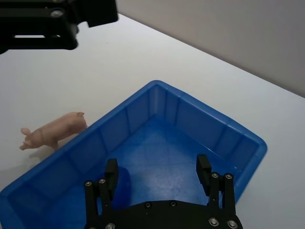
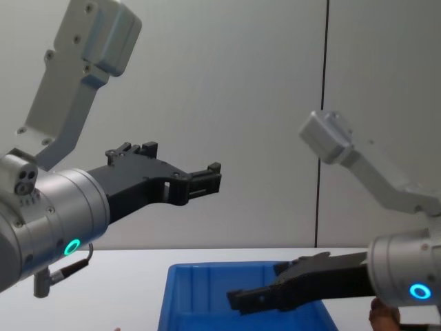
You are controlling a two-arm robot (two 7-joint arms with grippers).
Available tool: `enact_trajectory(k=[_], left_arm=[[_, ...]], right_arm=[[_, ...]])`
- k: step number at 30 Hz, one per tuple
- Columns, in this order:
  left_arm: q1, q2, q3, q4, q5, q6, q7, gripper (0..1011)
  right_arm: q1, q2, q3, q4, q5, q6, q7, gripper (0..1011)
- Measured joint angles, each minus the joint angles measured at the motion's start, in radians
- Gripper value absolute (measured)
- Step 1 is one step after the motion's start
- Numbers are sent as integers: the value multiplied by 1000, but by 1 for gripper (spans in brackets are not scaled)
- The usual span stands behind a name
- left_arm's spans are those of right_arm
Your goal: Pick up the two dolls from the table and place them into the box.
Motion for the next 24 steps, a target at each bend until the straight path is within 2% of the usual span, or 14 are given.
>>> enact_trajectory(k=[5,15,24], left_arm=[[0,0,0,0,0,0,0,1001],[0,0,0,0,0,0,0,1001],[0,0,0,0,0,0,0,1001]], right_arm=[[-15,17,14,-22,17,7,-24,1001],[-73,79,63,-97,78,27,-105,1001],[-162,155,121,-176,162,39,-210,1001]])
